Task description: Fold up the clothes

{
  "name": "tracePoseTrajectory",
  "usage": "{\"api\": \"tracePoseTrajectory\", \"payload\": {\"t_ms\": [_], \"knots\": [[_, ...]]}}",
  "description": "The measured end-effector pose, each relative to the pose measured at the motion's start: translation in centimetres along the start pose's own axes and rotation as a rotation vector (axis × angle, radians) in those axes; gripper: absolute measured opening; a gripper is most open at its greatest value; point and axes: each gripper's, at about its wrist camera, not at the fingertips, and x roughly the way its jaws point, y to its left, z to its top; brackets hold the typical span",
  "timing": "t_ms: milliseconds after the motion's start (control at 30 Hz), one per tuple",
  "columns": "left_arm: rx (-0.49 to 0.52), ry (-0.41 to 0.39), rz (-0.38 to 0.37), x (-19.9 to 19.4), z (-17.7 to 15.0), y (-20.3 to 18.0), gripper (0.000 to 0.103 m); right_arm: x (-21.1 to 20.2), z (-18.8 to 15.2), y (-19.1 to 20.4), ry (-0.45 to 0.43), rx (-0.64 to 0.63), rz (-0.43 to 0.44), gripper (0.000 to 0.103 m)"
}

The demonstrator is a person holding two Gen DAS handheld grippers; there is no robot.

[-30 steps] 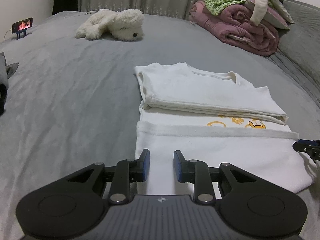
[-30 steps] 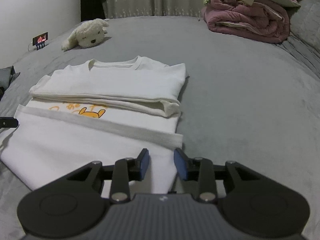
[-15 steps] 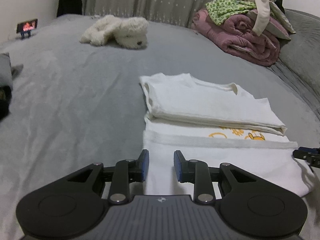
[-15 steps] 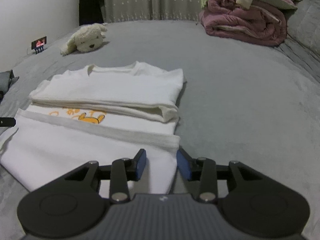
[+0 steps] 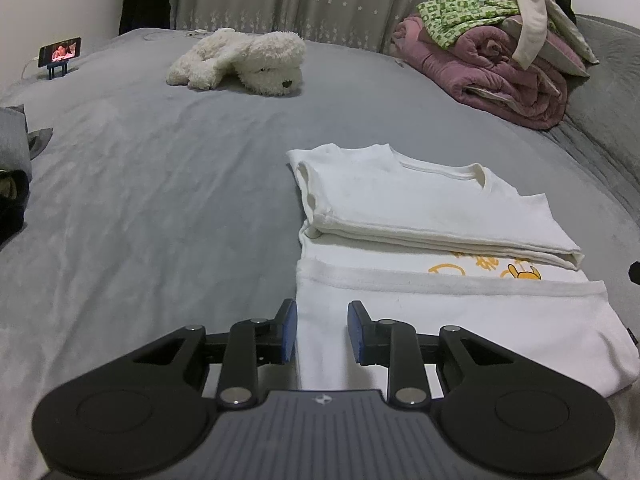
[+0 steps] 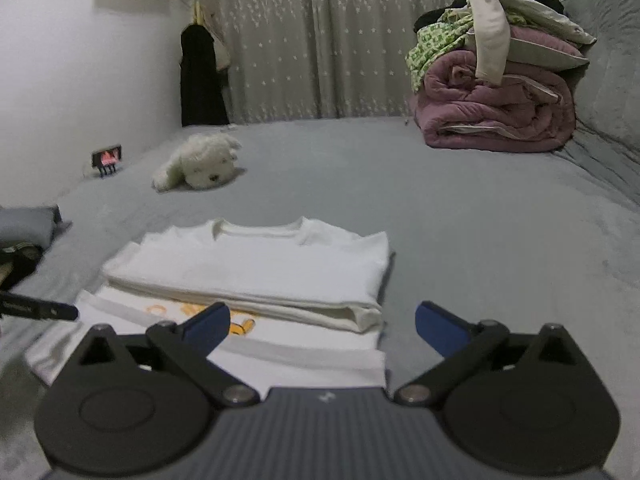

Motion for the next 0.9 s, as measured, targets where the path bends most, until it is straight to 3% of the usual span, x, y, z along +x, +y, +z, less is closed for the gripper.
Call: {"api": "tracePoseTrajectory", "payload": {"t_ms": [167, 267, 433, 567, 633, 767, 833, 900], "knots": [[0.028, -0.019, 0.006, -0.4, 0.0, -0.5, 0.026, -0.3, -0.1, 0.4, -0.047, 0.001, -0.005, 0.103], [0.048, -0.037, 0.000, -0.7, -0.1, -0.8, 0.026, -0.4, 0.1, 0.6, -0.095, 0.000, -0.056, 0.103], [0.076, -0.053, -0.007, -1.0, -0.2, -1.2, 0.026, 1.2, 0.4, -1.0, -0.028, 0.110, 0.009, 0.103], [0.075, -0.054, -0.012, -1.2, -0.2, -1.1, 0.026, -1.3, 0.8, -1.5, -0.174, 0.154, -0.028, 0.103], [0.074, -0.053, -0.014, -1.2, -0.2, -1.2, 0.026, -2.3, 1.0, -1.6, -0.241, 0.164, -0.004, 0.103], [0.082, -0.047, -0.010, -0.9, -0.3, -1.4, 0.026, -0.3, 0.6, -3.2, -0.113, 0.304, 0.044, 0.103], [0.087, -0.049, -0.013, -1.0, -0.3, -1.6, 0.026, -1.2, 0.5, -3.7, -0.163, 0.366, 0.065, 0.103], [0.090, -0.050, -0.015, -1.0, -0.4, -1.6, 0.026, -3.4, 0.8, -3.0, -0.300, 0.313, 0.041, 0.103]]}}
